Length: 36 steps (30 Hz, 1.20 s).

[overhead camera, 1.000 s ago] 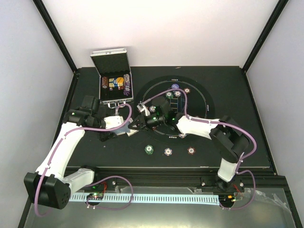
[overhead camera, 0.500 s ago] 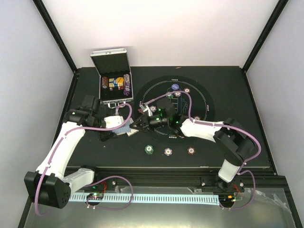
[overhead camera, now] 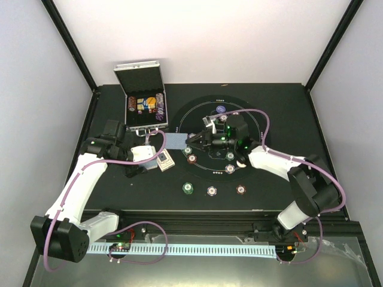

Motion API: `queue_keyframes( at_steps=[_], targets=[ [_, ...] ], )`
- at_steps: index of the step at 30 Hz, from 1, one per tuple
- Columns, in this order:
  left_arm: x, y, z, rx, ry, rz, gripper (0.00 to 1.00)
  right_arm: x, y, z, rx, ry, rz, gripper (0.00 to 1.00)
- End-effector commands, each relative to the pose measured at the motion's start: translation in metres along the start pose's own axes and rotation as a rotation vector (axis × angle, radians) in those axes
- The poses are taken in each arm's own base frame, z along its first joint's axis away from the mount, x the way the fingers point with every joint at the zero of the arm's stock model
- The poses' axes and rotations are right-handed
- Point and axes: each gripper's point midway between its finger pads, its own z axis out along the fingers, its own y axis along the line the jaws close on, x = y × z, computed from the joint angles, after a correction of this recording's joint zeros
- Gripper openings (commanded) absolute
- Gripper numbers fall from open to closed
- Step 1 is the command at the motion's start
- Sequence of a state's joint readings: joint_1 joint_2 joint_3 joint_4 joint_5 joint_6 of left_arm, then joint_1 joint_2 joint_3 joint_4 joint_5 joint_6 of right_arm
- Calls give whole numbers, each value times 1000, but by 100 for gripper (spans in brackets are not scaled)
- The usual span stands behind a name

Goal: Distribute texas hold em gaming equipment

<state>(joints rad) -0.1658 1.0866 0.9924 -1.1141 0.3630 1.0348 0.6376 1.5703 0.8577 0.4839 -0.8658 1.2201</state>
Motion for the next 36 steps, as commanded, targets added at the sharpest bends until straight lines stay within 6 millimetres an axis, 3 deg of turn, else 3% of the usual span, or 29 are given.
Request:
queue_keyframes(
  at_steps=[1,7,14,18,21,27,30,36],
  targets=[
    [-5,5,-6,-28,-11,1,2,-18,-18,-21,61,-5,-11,1],
    [-5,5,-7,-29,-9,2,2,-66,-60,-25,192,-22,6,1],
    [-5,6,-8,-33,-1,0,2,-125,-123,11,301,-29,70,1],
    [-5,7,-10,-40,0,-1,2,-144,-157,24,372,-34,105,1],
    [-5,8,-10,-39,2,1,2,-151,-172,30,409,-39,118,1],
    [-5,8,-8,-32,2,-3,2,-152,-190,34,519,-31,114,2],
    [-5,7,-8,-31,3,-3,2,-152,-191,27,577,-32,97,11],
    [-4,6,-9,-31,6,-1,2,-154,-167,4,668,-65,18,33]
  ],
)
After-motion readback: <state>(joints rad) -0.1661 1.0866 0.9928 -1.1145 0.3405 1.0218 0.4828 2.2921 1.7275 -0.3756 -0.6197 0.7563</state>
